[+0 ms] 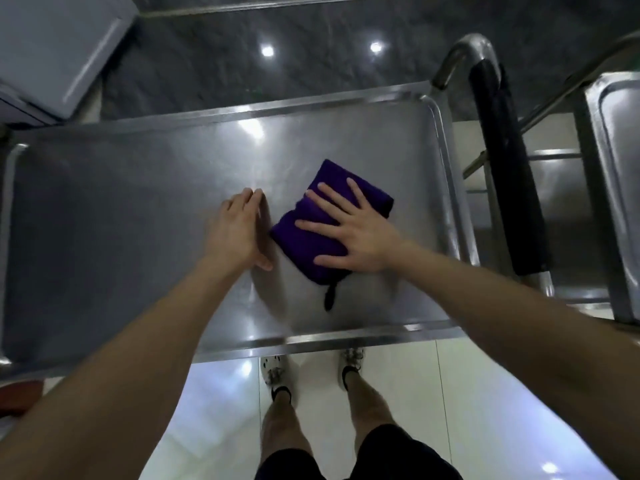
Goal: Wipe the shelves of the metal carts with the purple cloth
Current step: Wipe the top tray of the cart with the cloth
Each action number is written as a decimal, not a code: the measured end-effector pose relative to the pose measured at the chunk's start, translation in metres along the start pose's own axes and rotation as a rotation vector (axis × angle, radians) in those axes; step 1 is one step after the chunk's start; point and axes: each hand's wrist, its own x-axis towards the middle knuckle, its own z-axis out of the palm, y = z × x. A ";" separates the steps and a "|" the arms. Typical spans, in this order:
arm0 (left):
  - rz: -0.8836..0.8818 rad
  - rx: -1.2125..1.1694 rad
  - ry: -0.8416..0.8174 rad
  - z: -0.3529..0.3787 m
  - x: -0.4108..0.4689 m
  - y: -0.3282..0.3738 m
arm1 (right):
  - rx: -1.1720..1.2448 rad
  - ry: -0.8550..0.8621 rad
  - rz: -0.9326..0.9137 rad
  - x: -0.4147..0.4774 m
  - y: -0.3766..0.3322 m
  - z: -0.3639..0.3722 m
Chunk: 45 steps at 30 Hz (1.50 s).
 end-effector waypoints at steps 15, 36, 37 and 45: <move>-0.038 0.051 -0.001 -0.002 0.003 0.000 | 0.078 0.046 0.562 0.176 0.006 -0.030; 0.082 0.148 0.071 0.009 0.010 -0.010 | 0.001 0.082 0.455 -0.047 0.018 -0.007; 0.081 0.147 0.075 0.008 0.010 -0.010 | -0.008 0.092 0.606 -0.059 0.032 -0.012; 0.079 0.155 0.069 0.009 0.006 -0.009 | 0.085 0.235 0.910 -0.049 -0.141 0.045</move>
